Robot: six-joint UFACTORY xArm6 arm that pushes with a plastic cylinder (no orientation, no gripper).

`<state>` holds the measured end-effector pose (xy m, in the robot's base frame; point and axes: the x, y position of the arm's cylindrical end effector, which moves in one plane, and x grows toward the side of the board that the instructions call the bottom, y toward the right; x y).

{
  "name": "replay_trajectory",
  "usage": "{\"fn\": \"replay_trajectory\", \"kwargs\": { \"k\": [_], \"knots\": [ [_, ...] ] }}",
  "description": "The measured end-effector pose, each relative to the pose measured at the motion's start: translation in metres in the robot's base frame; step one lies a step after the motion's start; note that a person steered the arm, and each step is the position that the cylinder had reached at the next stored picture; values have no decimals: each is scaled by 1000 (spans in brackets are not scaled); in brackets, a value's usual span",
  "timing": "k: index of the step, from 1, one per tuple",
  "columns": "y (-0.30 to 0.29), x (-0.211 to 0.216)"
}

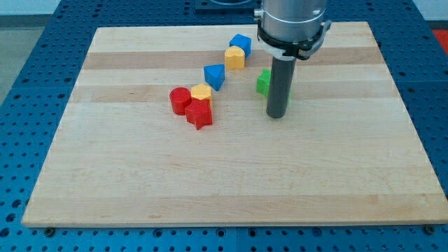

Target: Slide blue triangle to the green star

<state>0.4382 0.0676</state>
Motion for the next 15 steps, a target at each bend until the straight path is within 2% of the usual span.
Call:
{"fn": "replay_trajectory", "kwargs": {
  "k": [6,8,10,12,15],
  "knots": [
    [-138,-41],
    [-145,-66],
    [-145,-71],
    [-143,-100],
    [-118,-80]
  ]
}}
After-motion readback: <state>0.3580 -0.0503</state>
